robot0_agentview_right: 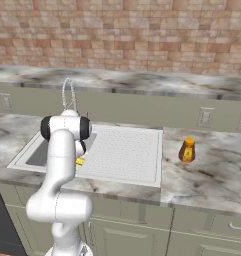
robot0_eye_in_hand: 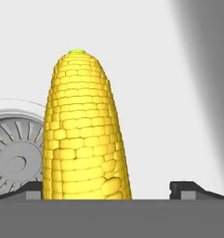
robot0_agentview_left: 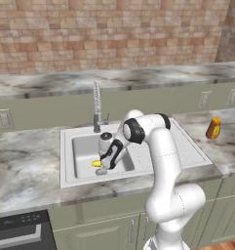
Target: Turn on the sink faucet. Then move the corn from the counter to the sink. Turn off the sink. Move the vegetable from the sink to the pot next to the stove. Finally move the pot to the rear left burner.
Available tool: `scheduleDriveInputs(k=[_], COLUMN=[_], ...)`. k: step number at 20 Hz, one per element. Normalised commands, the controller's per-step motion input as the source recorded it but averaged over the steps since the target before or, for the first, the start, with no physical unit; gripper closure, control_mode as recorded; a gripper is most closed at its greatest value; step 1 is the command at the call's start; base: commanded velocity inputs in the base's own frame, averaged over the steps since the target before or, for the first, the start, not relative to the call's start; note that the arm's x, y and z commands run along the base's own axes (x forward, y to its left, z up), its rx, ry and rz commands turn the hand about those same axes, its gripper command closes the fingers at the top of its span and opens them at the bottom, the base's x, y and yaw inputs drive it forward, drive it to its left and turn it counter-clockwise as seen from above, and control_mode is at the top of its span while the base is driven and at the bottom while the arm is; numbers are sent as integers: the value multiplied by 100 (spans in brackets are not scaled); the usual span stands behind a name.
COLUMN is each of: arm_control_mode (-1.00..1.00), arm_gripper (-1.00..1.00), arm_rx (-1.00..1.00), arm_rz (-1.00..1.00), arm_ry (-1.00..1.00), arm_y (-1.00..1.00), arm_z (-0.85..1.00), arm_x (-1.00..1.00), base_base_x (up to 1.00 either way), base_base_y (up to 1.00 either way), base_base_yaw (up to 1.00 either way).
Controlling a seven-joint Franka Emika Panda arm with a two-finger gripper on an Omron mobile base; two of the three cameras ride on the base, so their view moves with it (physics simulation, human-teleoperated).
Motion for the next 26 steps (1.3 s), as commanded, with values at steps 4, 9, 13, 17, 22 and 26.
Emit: scheduleDriveInputs(k=[4, 9, 13, 17, 22, 26], arm_control_mode=[-100, -100, -100, -100, -100, -100], arm_gripper=[100, 100, 100, 100, 100, 100], arm_rx=[0, 0, 0, 0, 0, 0], arm_rz=[0, 0, 0, 0, 0, 0], arm_ry=[0, 0, 0, 0, -3, -5], arm_y=[9, 5, 5, 0, 0, 0], arm_z=[-34, -16, -3, 0, 23, 31], arm_x=[6, 3, 3, 0, -11, -25], base_base_x=[0, 0, 0, 0, 0, 0], base_base_y=[0, 0, 0, 0, 0, 0], base_base_yaw=[0, 0, 0, 0, 0, 0])
